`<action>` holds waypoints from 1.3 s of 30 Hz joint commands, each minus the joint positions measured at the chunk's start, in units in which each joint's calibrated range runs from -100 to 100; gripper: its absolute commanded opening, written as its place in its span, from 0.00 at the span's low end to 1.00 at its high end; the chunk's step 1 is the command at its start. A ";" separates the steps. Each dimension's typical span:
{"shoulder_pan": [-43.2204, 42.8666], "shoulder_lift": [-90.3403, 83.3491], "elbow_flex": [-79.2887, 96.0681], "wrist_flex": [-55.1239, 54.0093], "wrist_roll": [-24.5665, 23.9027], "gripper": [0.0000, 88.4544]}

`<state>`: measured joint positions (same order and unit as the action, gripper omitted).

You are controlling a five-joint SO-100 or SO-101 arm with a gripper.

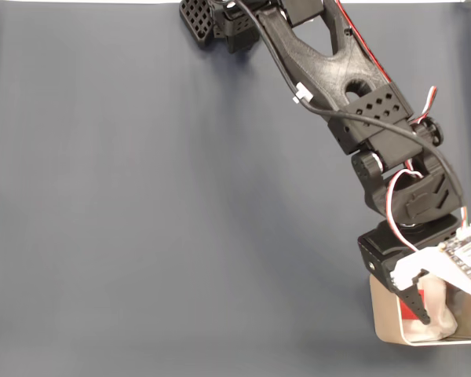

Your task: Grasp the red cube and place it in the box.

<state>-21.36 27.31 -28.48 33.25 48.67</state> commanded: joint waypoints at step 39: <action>19.87 -69.34 69.81 -1.20 -0.59 0.00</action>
<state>-2.67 -33.83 35.90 33.25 48.18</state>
